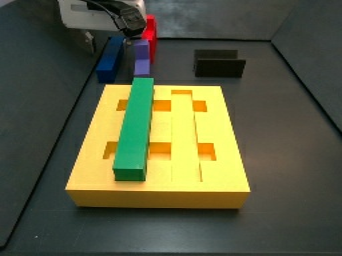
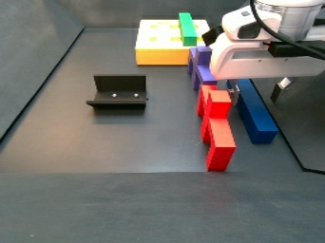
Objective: Pick up the blue object. Move up. Move to above the board. Insert the blue object.
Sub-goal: Pick up the blue object.
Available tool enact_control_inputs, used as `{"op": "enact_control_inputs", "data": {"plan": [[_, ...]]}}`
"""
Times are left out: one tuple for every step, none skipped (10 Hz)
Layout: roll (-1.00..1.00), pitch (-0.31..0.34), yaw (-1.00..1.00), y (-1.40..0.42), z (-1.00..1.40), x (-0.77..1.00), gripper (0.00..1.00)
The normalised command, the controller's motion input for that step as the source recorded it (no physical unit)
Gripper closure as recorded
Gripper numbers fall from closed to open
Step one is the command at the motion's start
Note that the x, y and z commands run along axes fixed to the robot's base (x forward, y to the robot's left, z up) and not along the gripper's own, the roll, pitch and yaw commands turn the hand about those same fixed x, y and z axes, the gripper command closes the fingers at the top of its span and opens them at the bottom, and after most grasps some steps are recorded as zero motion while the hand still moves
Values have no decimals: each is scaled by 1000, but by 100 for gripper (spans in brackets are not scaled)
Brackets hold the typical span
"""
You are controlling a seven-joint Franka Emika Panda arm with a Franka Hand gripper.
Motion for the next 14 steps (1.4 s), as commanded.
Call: {"op": "enact_control_inputs", "data": {"plan": [[-59,-96,-37,0,-83,0,0],[-66,-107,-57,0,-137,0,0],[-100,-150,-77,0,-209,0,0],[-103,-149,-63,0,-197,0,0],[-121,-163,-43,0,-186,-17,0],[-100,-134,-23,0,-117,-14,0],[-19,-19,0,0,0,0,0],[0,0,0,0,0,0,0],[0,0,0,0,0,0,100],[0,0,0,0,0,0,100],[0,0,0,0,0,0,100],[0,0,0,0,0,0,100],[0,0,0,0,0,0,100],[0,0,0,0,0,0,100]]}}
